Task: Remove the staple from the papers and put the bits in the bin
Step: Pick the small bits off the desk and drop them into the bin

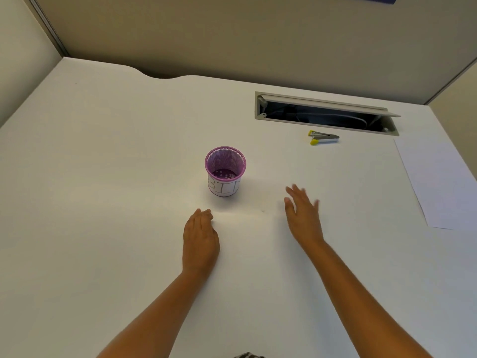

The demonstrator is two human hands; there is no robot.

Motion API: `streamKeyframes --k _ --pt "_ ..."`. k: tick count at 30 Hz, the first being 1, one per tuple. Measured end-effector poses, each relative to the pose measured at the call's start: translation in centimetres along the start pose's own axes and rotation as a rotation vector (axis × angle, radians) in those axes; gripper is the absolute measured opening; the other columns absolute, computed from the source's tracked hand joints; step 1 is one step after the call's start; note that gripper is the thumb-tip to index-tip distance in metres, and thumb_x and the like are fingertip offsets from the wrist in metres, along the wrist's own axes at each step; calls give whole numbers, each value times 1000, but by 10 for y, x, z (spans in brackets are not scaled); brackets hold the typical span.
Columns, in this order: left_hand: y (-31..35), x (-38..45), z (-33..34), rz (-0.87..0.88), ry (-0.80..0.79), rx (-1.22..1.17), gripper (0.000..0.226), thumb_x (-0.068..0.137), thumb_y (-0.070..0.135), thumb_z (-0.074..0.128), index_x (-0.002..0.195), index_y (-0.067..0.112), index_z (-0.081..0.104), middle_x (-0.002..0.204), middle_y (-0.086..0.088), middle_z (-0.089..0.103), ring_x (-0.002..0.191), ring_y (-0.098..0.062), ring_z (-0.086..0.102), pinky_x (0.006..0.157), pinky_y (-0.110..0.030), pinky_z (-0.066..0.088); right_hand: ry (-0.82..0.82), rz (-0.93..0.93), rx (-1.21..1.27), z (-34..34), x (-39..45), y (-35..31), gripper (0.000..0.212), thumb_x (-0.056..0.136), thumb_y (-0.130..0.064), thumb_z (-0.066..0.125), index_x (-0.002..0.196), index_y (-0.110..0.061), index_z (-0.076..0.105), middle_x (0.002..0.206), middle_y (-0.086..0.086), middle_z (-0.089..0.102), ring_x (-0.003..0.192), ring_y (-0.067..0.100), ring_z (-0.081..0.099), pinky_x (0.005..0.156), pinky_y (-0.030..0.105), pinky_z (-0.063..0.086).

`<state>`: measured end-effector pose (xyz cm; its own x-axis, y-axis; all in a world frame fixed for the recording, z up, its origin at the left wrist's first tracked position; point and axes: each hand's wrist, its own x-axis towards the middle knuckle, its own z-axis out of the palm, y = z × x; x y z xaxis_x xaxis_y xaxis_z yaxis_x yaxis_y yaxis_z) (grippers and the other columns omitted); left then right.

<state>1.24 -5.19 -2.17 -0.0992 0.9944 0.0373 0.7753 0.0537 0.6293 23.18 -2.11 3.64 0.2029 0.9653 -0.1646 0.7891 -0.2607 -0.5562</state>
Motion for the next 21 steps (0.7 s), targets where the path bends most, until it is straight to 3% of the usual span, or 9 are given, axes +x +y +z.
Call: streamKeyframes --k 3,6,8,15,19,21 --pt "1 0 -1 -2 -12 14 48 82 12 24 117 -3 53 120 -21 58 122 -38 46 103 -47 35 -93 157 -388 28 -34 10 75 92 -58 10 148 -8 3 158 9 -5 146 24 -11 114 50 -11" --pt "3 0 -1 19 -12 40 49 82 15 22 113 -4 55 115 -21 61 117 -39 51 100 -48 38 -136 89 -412 58 -73 5 108 57 -76 -32 139 -8 -23 156 10 -18 138 19 -27 109 49 -19" --pt "3 1 -2 16 -13 53 49 82 16 23 112 -4 56 115 -21 61 117 -39 52 100 -48 37 -116 98 -386 71 -80 1 109 49 -76 -38 134 -8 -27 156 10 -19 137 18 -28 109 50 -19" --pt "3 0 -1 1 -28 50 51 84 19 21 115 -4 55 120 -21 59 120 -39 49 103 -46 34 -62 116 -376 82 -39 -21 117 52 -78 -34 141 -5 -20 156 11 -17 144 25 -19 111 55 -15" --pt "3 1 -2 13 -24 67 49 83 17 23 113 -3 55 118 -21 60 119 -39 50 101 -47 36 -113 70 -362 76 -15 -27 93 85 -70 14 144 -4 -14 156 12 -17 144 25 -19 111 53 -16" --pt "4 1 -2 16 -20 64 49 83 17 23 112 -3 56 118 -21 60 118 -39 50 101 -47 37 -146 12 -287 70 -6 -24 85 91 -59 25 145 -4 -10 156 11 -16 144 24 -17 113 47 -15"
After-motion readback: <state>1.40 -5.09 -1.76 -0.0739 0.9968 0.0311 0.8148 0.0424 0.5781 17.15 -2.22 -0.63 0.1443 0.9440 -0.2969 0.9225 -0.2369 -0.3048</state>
